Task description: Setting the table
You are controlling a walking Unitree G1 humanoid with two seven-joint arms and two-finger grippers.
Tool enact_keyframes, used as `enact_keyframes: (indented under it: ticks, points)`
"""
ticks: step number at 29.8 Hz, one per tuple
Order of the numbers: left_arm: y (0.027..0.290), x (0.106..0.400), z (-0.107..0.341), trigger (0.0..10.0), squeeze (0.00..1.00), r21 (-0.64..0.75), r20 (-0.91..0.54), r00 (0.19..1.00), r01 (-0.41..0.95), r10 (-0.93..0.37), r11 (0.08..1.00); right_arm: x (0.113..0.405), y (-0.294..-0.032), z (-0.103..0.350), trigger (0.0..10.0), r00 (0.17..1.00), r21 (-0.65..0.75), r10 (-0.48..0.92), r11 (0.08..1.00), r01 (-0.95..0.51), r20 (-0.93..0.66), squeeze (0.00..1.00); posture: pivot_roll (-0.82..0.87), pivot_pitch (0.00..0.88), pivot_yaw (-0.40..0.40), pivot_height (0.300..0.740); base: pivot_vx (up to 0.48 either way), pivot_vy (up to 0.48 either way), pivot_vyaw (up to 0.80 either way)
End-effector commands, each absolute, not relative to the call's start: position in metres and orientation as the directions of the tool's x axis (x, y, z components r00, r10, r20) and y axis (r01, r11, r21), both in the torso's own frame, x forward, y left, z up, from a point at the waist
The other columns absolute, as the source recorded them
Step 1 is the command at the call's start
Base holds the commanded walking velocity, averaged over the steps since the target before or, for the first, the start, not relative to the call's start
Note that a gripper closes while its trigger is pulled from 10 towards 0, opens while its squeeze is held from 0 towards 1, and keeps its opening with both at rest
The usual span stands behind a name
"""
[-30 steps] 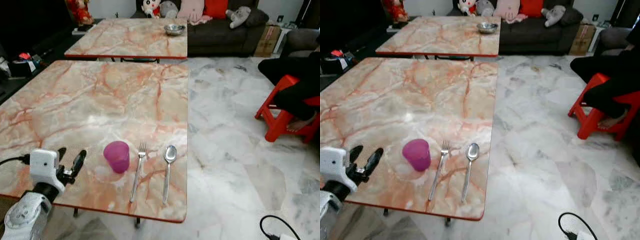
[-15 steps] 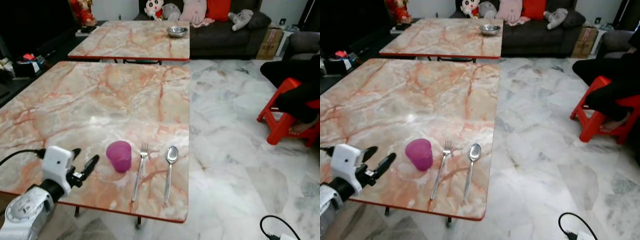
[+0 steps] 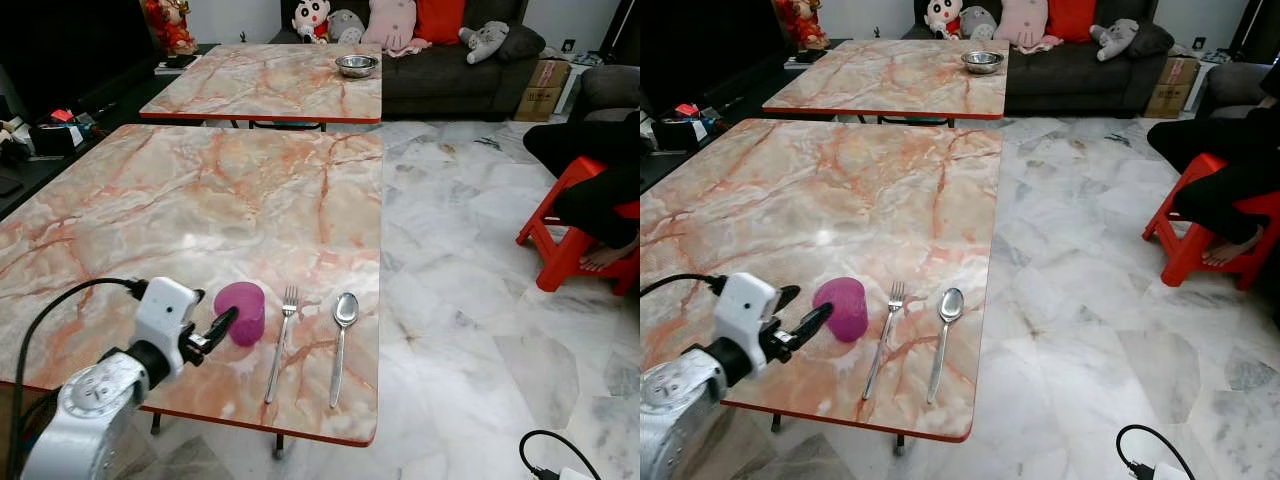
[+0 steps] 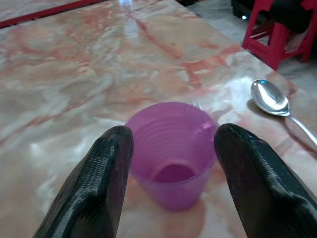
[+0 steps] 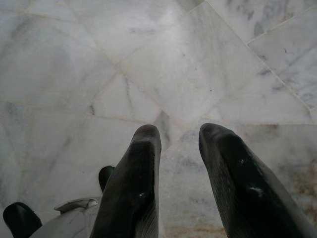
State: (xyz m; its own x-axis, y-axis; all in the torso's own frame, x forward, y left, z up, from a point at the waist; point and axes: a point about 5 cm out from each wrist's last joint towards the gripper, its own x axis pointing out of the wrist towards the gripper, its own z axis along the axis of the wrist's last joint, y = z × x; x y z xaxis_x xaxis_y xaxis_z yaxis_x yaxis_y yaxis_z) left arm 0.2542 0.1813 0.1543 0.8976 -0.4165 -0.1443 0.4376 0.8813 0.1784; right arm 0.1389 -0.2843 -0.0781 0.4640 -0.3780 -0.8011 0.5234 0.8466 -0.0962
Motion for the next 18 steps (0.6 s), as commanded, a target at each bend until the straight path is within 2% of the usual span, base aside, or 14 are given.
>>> enact_keyframes:
  ticks: [1, 9, 13, 18]
  points:
    - [0.177, 0.256, 0.158, 10.0, 0.00, 0.194, -0.142, 0.904, 0.426, -0.404, 0.884, 0.138, -0.283, -0.079, 10.0, 0.459, -0.091, -0.375, 0.843, 0.530, -0.806, 0.00, 0.03, 0.050, 0.032, 0.740, 0.000, 0.000, 0.00]
    - [0.176, 0.265, 0.159, 10.0, 0.00, 0.203, -0.157, 0.934, 0.348, -0.321, 0.915, 0.139, -0.282, -0.079, 10.0, 0.460, -0.086, -0.374, 0.842, 0.533, -0.806, 0.00, 0.04, 0.054, 0.035, 0.740, 0.000, 0.000, 0.00]
    - [0.180, 0.270, 0.162, 10.0, 0.00, 0.159, -0.113, 0.956, 0.285, -0.270, 0.945, 0.139, -0.282, -0.079, 10.0, 0.460, -0.084, -0.373, 0.841, 0.534, -0.806, 0.00, 0.04, 0.054, 0.036, 0.740, 0.000, 0.000, 0.00]
    - [0.174, 0.271, 0.161, 10.0, 0.00, 0.158, -0.127, 0.945, 0.319, -0.302, 0.934, 0.139, -0.282, -0.079, 10.0, 0.460, -0.083, -0.372, 0.841, 0.535, -0.806, 0.00, 0.04, 0.056, 0.035, 0.740, 0.000, 0.000, 0.00]
